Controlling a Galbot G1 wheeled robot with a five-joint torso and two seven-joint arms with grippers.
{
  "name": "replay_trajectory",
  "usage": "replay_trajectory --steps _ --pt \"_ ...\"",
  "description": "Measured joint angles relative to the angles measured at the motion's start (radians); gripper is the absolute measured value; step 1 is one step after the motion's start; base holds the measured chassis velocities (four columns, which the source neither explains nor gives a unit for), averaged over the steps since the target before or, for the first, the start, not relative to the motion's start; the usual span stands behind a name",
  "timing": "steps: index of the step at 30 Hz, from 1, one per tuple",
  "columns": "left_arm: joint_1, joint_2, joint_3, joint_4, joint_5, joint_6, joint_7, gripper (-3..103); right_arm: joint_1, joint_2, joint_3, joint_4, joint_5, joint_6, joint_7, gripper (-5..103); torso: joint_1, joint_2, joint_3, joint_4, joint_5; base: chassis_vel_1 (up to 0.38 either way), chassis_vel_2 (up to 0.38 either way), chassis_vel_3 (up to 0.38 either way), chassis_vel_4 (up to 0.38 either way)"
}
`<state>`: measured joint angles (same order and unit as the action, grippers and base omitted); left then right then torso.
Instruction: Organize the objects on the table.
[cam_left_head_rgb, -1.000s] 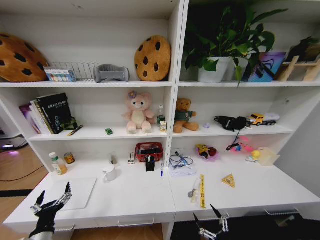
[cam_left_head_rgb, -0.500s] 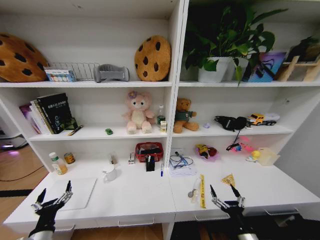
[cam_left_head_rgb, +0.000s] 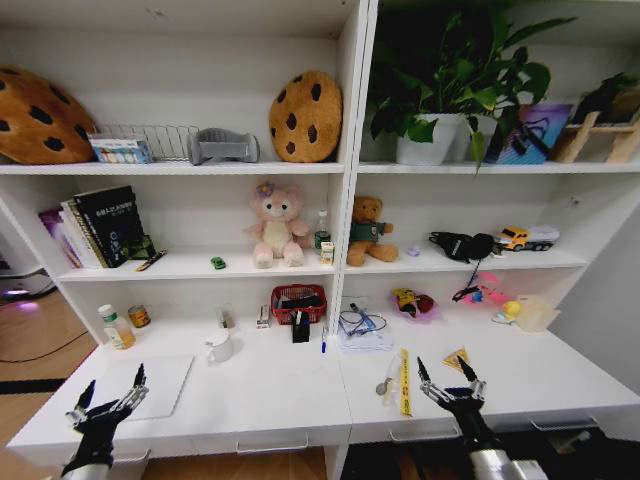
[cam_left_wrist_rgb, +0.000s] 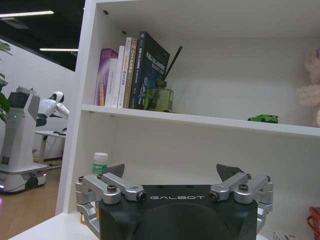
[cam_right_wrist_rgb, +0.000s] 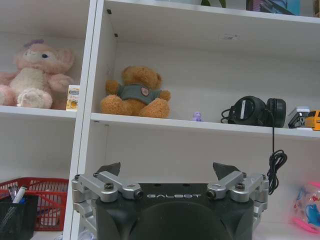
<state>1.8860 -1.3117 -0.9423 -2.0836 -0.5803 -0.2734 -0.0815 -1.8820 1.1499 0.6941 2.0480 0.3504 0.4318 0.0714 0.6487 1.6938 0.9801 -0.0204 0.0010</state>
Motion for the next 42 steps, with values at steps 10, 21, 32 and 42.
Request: replay_trajectory --steps 10,21,32,42 --pt "-0.003 -0.002 0.012 -0.005 0.012 0.001 -0.001 100 0.001 0.000 0.003 -0.023 0.020 0.011 -0.008 100 0.000 0.000 0.000 0.0000 -0.0001 0.000 0.000 0.000 0.000" --pt "0.027 -0.023 0.017 -0.034 0.019 -0.003 0.002 100 0.004 -0.011 0.022 -0.043 0.045 0.031 -0.022 100 0.000 0.000 0.000 0.0000 0.0001 -0.018 -0.012 0.022 0.020" --pt "0.044 -0.030 0.004 -0.036 0.015 -0.018 0.008 100 0.005 -0.014 0.027 -0.050 0.055 0.039 -0.025 100 0.000 0.000 0.000 0.0000 -0.0001 0.000 0.000 0.000 0.000" --pt "0.042 -0.032 0.003 -0.036 0.012 -0.018 0.009 100 -0.001 -0.007 0.030 -0.054 0.059 0.046 -0.028 100 0.000 0.000 0.000 0.0000 0.0000 -0.005 -0.012 0.011 0.007"
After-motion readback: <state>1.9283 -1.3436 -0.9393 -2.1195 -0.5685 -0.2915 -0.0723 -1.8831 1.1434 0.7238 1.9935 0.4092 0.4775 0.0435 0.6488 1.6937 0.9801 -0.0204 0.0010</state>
